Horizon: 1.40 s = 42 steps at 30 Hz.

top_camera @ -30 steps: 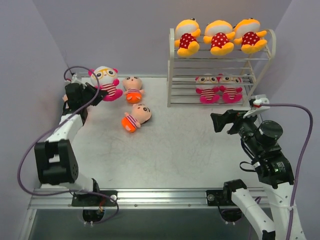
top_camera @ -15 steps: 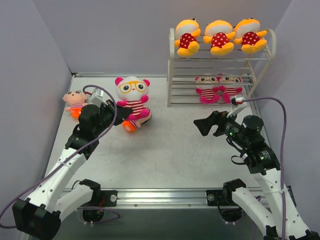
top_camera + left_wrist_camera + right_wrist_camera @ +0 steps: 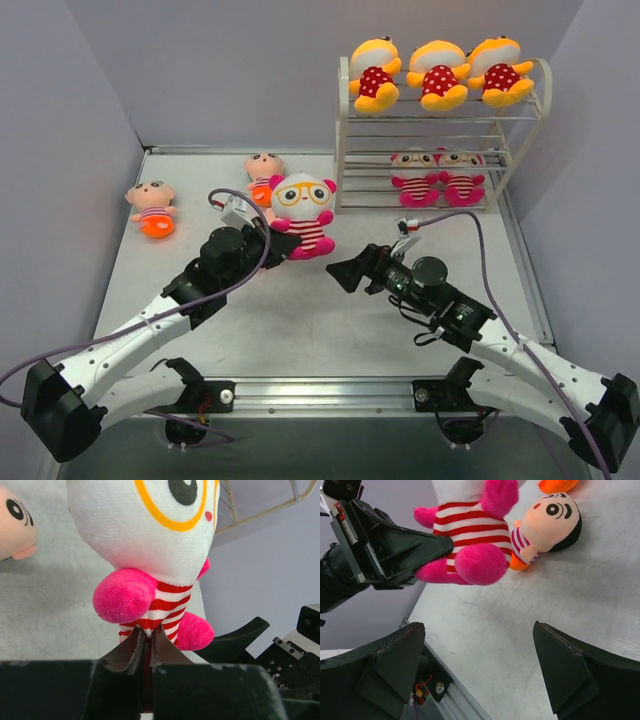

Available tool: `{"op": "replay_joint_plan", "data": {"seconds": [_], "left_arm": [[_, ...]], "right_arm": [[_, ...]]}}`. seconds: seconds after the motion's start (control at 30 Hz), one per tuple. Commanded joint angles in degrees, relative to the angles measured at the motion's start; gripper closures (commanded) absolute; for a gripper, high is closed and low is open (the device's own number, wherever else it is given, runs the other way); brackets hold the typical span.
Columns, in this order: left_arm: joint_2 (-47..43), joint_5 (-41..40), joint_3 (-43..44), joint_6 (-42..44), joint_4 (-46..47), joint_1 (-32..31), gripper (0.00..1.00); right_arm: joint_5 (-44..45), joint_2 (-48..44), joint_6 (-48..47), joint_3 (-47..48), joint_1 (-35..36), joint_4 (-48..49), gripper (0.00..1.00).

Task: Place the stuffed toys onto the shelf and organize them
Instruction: Pass the stuffed toy from the left arm to the right

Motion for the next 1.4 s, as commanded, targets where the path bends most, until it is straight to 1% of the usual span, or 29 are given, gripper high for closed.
{"op": "replay_joint_plan", "data": {"seconds": [0.0, 0.07, 0.17, 0.27, 0.33, 0.43, 0.57, 0.7, 0.8, 0.83, 0.9, 1.0, 1.03, 1.1, 1.2, 1.23, 1.3, 1.33, 1.37], "left_arm": [[2.5, -3.2, 2.1, -0.5, 7.0, -2.7, 0.97], [3.8, -3.2, 2.4, -0.3, 7.4, -3.5, 0.97], [4.7, -3.1, 2.4, 0.3, 7.5, -4.6, 0.97], [4.8, -3.7, 2.0, 0.2, 8.3, -5.6, 0.97], [4.9, -4.6, 1.7, 0.0, 9.8, -6.5, 0.97], [5.9, -5.9, 1.7, -0.3, 11.5, -7.4, 0.97], [7.8, -7.1, 2.8, -0.3, 13.4, -9.2, 0.94], [9.4, -7.2, 4.2, 0.2, 13.9, -10.3, 0.94], [10.4, -7.5, 4.5, 0.1, 14.8, -11.3, 0.94], [10.6, -7.8, 4.5, 0.0, 15.0, -11.5, 0.94], [10.9, -8.0, 4.5, 0.1, 15.6, -12.4, 0.94], [11.9, -8.3, 4.6, 0.0, 16.9, -13.3, 0.94], [12.5, -8.2, 4.8, -0.1, 17.2, -13.8, 0.94], [13.0, -8.0, 5.3, -0.1, 17.7, -14.4, 0.94], [14.1, -7.6, 5.7, -0.2, 18.4, -15.6, 0.94], [14.6, -7.6, 5.7, -0.2, 18.4, -15.9, 0.94], [14.9, -7.2, 5.6, -0.6, 18.8, -16.1, 0.94], [15.1, -7.2, 5.5, -0.5, 18.8, -16.2, 0.94], [15.1, -7.2, 5.5, -0.6, 18.7, -16.2, 0.94]], "right_arm": [[8.9, 2.5, 4.2, -0.7, 3.5, 12.8, 0.07], [10.1, 4.0, 4.1, -0.7, 4.7, 14.4, 0.08], [11.5, 5.0, 3.5, -0.4, 5.1, 13.9, 0.08], [13.8, 5.3, 4.6, -0.7, 5.1, 12.8, 0.1], [14.4, 5.5, 5.4, -1.5, 5.1, 13.8, 0.12], [15.7, 6.3, 6.9, -2.1, 5.3, 15.0, 0.15], [16.3, 7.8, 7.8, -2.2, 5.7, 15.7, 0.23], [17.6, 8.4, 8.6, -2.8, 5.9, 16.7, 0.3], [18.2, 8.5, 8.9, -3.1, 6.1, 16.8, 0.36], [18.7, 8.4, 8.9, -3.2, 6.2, 16.8, 0.4], [18.8, 8.7, 9.1, -3.4, 6.1, 17.0, 0.43], [18.8, 9.4, 9.2, -3.4, 6.3, 17.1, 0.51], [19.0, 9.5, 9.1, -3.4, 6.3, 17.0, 0.55], [19.5, 9.7, 9.2, -3.5, 6.3, 16.5, 0.58], [20.5, 9.4, 9.0, -3.7, 6.4, 16.1, 0.64], [20.7, 9.2, 9.0, -3.9, 6.4, 16.0, 0.73], [21.7, 8.7, 8.6, -4.0, 6.4, 15.2, 0.82], [21.7, 8.5, 8.5, -4.2, 6.4, 14.9, 0.91], [21.9, 8.3, 8.4, -4.2, 6.4, 14.6, 0.95]]}}
